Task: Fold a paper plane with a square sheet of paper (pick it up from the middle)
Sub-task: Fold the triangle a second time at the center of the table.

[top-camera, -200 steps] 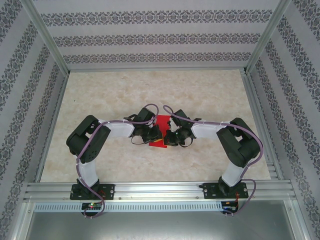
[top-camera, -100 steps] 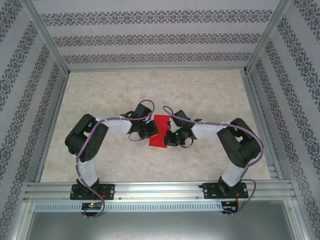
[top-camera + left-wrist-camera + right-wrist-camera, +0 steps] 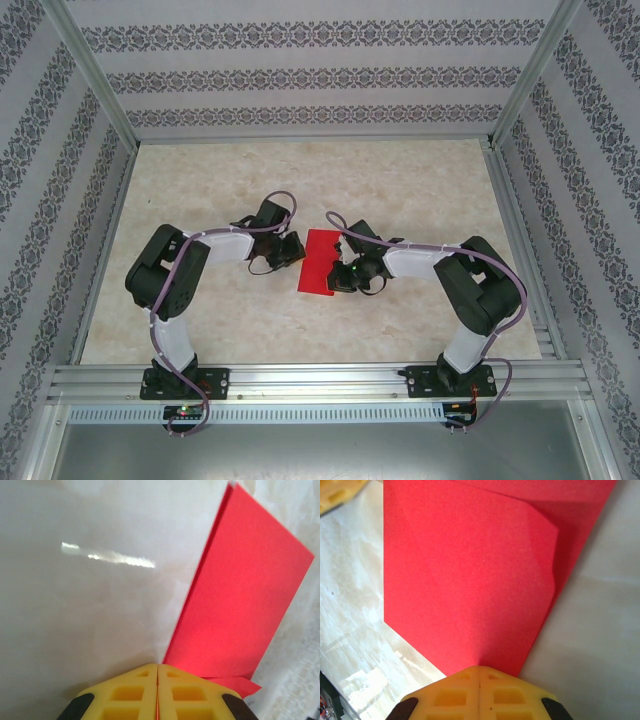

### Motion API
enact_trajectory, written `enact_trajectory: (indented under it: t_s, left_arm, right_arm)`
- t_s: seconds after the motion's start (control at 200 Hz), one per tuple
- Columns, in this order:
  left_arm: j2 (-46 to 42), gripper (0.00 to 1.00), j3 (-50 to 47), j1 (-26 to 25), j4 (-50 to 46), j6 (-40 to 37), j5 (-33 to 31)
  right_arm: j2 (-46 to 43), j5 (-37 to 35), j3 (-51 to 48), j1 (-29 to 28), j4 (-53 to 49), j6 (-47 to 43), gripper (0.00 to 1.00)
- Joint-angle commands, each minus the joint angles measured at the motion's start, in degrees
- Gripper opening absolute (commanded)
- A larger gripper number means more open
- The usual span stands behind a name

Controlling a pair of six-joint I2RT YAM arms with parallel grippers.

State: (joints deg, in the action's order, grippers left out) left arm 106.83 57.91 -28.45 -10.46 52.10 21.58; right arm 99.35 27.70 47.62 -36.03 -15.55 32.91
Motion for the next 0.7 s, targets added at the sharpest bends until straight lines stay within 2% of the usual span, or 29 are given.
enact_trajectory:
  t_s: [0.0, 0.27, 0.52, 0.694]
  left_arm:
    - [-2.36, 0.10, 2.41, 1.64, -2.20, -4.22, -2.47]
    - [-9.88, 0.11, -2.27, -1.69, 2.44, -3.63, 4.02]
    - [-3.79, 0.10, -2.83, -6.07, 6.84, -0.91, 5.76]
    - [-0.13, 0.10, -0.54, -6.80, 3.11, -1.39, 4.05]
  right_arm:
    - [2.01, -3.21, -2.40, -1.49, -7.67, -0.83, 0.04]
    - [-0.06, -2.00, -0.62, -1.42, -5.66, 0.65, 0.04]
    - [-1.19, -1.34, 2.20, -1.56, -4.22, 0.96, 0.04]
    - [-0.28, -1.32, 2.57, -1.70, -5.08, 0.33, 0.04]
